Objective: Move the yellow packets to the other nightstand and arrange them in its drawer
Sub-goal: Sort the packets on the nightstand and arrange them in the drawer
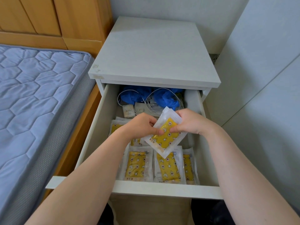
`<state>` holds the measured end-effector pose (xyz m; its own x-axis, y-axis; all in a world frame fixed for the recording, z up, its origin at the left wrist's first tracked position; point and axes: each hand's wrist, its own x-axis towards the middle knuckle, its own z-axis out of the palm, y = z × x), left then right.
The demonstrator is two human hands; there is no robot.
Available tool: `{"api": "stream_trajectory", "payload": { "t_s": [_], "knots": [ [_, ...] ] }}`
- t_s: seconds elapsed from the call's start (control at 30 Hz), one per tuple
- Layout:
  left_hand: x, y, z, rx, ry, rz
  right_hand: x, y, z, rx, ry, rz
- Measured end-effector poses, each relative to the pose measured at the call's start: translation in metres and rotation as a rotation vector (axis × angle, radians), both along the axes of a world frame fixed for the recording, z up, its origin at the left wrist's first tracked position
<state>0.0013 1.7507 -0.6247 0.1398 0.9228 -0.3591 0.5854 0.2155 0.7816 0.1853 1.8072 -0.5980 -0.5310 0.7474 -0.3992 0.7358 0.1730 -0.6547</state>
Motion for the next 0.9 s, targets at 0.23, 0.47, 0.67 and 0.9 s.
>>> {"api": "stream_trajectory", "payload": {
  "t_s": [0.23, 0.47, 0.67, 0.9],
  "knots": [
    [-0.003, -0.004, -0.011, -0.103, 0.217, -0.257, 0.017, -0.001, 0.017, 0.109, -0.166, -0.001],
    [0.023, -0.009, -0.035, -0.159, 0.457, -0.522, -0.002, -0.02, -0.009, 0.038, -0.737, 0.401],
    [0.039, -0.009, -0.038, -0.171, 0.501, -0.577, -0.006, -0.02, -0.027, -0.017, -0.923, 0.481],
    [0.034, -0.007, -0.046, -0.19, 0.537, -0.608, -0.013, -0.021, -0.055, -0.153, -1.047, 0.543]
  ]
}}
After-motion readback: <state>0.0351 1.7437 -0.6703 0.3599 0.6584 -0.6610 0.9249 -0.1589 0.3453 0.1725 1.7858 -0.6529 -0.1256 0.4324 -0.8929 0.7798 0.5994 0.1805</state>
